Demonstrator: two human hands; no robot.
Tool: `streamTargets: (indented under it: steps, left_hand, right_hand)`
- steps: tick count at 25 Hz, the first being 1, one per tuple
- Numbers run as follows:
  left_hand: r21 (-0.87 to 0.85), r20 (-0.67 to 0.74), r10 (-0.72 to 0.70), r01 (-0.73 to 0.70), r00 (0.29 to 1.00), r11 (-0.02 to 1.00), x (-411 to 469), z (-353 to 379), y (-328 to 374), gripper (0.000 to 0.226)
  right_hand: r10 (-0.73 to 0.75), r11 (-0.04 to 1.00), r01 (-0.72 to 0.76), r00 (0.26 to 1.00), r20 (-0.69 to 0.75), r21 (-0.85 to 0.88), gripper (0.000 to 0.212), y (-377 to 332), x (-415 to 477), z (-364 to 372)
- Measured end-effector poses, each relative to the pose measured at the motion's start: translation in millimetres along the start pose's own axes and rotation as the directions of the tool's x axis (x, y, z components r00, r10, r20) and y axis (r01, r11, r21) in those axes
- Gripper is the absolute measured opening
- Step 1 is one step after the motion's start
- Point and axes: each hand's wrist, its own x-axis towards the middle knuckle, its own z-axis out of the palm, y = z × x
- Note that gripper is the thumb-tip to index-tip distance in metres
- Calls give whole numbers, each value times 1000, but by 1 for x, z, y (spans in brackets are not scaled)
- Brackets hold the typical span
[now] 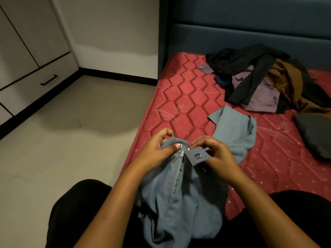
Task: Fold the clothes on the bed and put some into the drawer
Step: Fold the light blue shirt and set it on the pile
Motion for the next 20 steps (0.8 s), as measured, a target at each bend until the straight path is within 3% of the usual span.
streamTargets:
  steps: [4,7,12,15,18,20]
  left_hand:
    - [197,-57,118,-105,991,975,0,4,-5,19]
    - [369,-6,248,-228,969,901,-4,12,-1,18]
    - [363,24,256,-247,967,899,-19,18,14,30]
    - [381,10,239,-225,971,897,-26,17,17,58]
    - [304,16,194,-189,981,934,-17,12,9,47]
    - [358,41,191,-193,981,913,-13,10,4,56]
  right_hand:
    - [-194,936,185,981,-2,-301,17,-6,-5,-2]
    - [-272,899,255,962,3,-357,18,-5,-7,2]
    - [-390,823,334,920,-30,-459,18,-1,-6,2]
    - [-391,819,361,920,26,-447,19,-6,-5,1]
    - [-330,846,317,943,45,-429,17,-5,-7,2]
    - [-257,889,237,966,1,-391,15,-3,-9,2]
